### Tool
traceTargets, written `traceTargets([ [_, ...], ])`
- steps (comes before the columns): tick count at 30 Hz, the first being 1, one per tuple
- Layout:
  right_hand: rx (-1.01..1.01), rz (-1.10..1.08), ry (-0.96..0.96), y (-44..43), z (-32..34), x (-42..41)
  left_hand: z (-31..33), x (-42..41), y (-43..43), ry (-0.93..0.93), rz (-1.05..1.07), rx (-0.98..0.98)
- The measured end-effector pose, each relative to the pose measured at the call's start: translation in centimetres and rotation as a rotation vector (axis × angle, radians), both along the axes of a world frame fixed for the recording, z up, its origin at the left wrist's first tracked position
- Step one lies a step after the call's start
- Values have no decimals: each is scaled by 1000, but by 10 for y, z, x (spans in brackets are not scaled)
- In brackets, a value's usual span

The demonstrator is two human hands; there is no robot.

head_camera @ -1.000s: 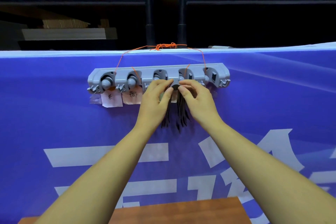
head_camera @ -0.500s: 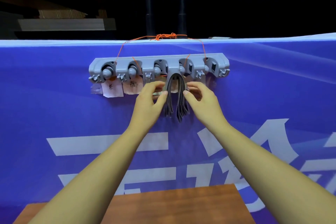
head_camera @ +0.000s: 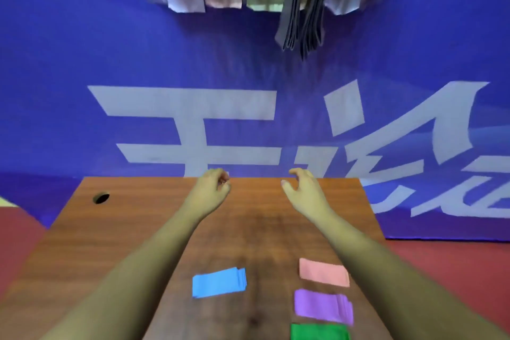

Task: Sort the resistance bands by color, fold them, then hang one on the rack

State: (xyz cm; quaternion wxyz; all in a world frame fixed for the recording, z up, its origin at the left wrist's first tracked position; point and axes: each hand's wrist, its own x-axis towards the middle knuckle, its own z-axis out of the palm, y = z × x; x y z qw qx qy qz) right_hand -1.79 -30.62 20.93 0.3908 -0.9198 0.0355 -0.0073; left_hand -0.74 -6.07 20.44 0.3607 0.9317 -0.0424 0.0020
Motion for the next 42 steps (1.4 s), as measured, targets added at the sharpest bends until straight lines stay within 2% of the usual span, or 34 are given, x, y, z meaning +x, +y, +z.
traceTargets([
  [9,-88,197,322,78,-133,-63,-138,-90,84,399,69,115],
  [13,-126,310,398,121,-172,-83,-174,-113,107,464,131,85],
  [18,-174,407,487,164,-209,-91,-219,-114,125,552,46,-15],
  [25,-220,407,557,195,-239,-86,-257,-109,130,549,-43,-104],
  [32,-281,373,582,203,-262,-87,-279,-99,127,547,-136,-79],
  [42,-238,370,426,190,-271,-94,-298,-92,129,467,-273,-44],
])
